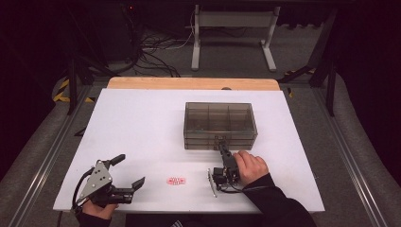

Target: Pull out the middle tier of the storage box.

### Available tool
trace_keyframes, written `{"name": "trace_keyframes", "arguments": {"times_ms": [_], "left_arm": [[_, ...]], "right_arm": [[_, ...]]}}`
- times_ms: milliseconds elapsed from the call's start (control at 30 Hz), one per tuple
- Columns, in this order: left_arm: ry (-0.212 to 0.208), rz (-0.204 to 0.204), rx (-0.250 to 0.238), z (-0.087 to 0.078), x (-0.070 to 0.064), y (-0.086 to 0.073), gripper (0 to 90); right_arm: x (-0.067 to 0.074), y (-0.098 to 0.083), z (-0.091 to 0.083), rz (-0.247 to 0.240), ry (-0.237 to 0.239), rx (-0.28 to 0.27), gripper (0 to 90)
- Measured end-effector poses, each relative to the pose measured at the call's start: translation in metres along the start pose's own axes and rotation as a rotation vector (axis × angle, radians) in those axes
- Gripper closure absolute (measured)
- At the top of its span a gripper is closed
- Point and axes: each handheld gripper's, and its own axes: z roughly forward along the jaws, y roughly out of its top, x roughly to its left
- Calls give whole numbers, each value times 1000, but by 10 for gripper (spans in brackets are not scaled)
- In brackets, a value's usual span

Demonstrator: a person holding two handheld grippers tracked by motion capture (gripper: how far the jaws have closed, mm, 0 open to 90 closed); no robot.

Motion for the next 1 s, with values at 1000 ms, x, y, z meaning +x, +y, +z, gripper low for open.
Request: {"name": "trace_keyframes", "arguments": {"times_ms": [1000], "left_arm": [[-1, 2, 0, 0, -1, 0, 46]], "right_arm": [[-3, 3, -26, 35, 4, -19, 817]]}}
